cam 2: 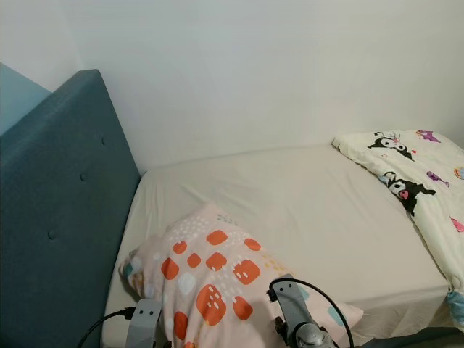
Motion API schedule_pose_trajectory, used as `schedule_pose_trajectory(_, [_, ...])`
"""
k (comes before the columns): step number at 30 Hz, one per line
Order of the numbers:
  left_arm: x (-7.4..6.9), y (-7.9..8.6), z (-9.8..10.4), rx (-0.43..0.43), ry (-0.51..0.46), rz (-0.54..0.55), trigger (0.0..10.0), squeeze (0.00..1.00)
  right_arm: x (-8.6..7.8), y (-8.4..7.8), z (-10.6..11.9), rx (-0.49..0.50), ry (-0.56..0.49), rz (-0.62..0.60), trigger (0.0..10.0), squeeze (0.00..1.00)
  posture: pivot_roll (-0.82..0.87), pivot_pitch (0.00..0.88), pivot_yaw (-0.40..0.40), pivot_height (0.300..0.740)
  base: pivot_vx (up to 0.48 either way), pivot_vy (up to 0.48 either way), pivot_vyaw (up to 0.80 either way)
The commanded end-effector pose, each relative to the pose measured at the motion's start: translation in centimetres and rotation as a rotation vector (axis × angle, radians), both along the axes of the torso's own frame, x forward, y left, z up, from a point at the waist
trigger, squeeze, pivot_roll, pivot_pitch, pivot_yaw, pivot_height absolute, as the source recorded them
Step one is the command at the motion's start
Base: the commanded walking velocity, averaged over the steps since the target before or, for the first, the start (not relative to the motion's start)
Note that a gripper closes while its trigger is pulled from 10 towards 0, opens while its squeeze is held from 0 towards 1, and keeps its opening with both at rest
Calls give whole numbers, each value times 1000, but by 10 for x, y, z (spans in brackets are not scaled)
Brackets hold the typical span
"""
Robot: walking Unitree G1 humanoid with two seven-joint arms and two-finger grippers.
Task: Clean up the room
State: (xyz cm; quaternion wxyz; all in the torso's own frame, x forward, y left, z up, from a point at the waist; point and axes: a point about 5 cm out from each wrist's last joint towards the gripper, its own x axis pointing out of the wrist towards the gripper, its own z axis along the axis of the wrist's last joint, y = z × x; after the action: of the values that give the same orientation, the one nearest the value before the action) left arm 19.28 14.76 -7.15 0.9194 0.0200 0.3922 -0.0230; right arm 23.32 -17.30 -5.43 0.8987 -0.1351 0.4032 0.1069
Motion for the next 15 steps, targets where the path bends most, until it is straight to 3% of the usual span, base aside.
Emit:
schedule_pose_trajectory(1, [3, 2, 2, -1, -3, 8, 10000, 0, 4, 4, 3, -2, -13, 21, 10000, 0, -102, 0, -9, 740, 0, 0, 0])
schedule_pose_trajectory(15, [3, 3, 1, 5, -4, 1, 10000, 0, 4, 2, 2, -37, -14, 5, 10000, 0, -103, 0, -7, 740, 0, 0, 0])
